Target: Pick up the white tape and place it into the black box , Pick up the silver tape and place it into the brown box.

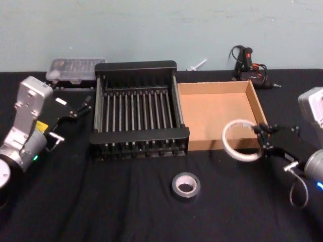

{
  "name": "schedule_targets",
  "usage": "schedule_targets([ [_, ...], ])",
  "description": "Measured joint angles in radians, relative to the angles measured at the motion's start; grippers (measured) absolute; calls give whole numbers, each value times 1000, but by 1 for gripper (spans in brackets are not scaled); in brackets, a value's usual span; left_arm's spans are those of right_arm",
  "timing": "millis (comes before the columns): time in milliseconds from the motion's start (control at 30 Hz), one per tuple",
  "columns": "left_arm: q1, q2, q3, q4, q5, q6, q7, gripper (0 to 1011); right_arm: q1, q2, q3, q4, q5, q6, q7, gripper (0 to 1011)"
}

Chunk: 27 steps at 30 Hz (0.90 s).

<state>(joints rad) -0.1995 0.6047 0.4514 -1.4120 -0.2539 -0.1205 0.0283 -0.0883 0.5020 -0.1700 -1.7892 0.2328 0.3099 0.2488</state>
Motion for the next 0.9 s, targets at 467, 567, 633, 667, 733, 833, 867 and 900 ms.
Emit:
schedule_targets([
  [467, 0, 0, 0, 0, 0, 0, 0, 1001, 197, -31, -54, 167, -87, -159, 86, 87],
  [567, 0, 0, 0, 0, 0, 0, 0, 1001, 228, -38, -66, 192, -98, -173, 98, 86],
  [633, 0, 0, 0, 0, 0, 0, 0, 1001, 261, -47, -82, 220, -108, -187, 108, 87],
  [667, 0, 0, 0, 0, 0, 0, 0, 1001, 271, -50, -86, 229, -112, -192, 111, 87],
  [733, 0, 0, 0, 0, 0, 0, 0, 1001, 306, -62, -101, 258, -123, -202, 120, 86],
  [833, 0, 0, 0, 0, 0, 0, 0, 1001, 350, -82, -123, 301, -137, -211, 125, 86],
  [867, 0, 0, 0, 0, 0, 0, 0, 1002, 361, -87, -128, 312, -140, -212, 127, 87],
  [900, 0, 0, 0, 0, 0, 0, 0, 1001, 371, -92, -133, 323, -143, -214, 129, 86],
])
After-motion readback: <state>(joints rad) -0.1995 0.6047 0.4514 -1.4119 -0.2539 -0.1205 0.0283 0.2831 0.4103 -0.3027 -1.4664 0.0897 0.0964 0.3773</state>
